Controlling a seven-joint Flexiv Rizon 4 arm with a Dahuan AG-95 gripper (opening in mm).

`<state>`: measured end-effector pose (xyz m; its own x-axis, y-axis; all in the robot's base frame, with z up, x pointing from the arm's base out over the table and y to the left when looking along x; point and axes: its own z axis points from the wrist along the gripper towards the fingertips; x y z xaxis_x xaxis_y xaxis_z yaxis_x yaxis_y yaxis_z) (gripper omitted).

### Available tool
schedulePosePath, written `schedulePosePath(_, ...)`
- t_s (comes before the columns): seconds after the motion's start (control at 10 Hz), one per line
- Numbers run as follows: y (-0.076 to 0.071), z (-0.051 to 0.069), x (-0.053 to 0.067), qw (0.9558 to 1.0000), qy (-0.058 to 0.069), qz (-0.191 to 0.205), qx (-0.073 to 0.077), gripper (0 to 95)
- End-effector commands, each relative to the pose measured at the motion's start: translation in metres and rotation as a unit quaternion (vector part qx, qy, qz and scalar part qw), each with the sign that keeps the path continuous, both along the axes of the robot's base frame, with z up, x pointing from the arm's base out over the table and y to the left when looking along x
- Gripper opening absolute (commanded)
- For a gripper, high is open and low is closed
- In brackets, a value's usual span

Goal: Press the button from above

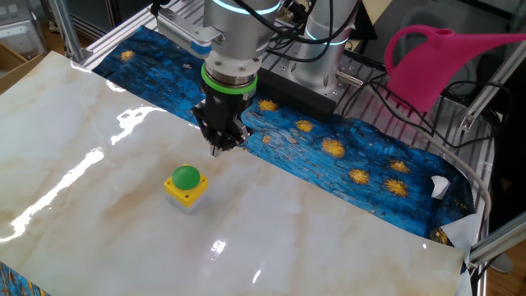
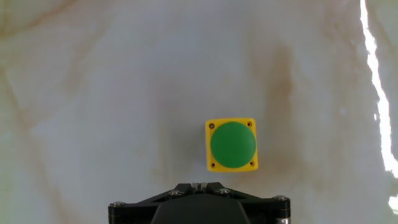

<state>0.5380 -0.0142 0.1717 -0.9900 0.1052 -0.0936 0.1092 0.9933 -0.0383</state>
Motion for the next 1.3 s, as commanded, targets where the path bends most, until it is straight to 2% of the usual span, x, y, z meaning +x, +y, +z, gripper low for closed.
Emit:
schedulePosePath(0.1,0.0008,-0.0016,0.0030,0.9986,0.050,-0.010,0.017,0.0)
schedulePosePath(1.3,0.0009,-0.0020,0.0027,0.9985,0.050,-0.011,0.017,0.0)
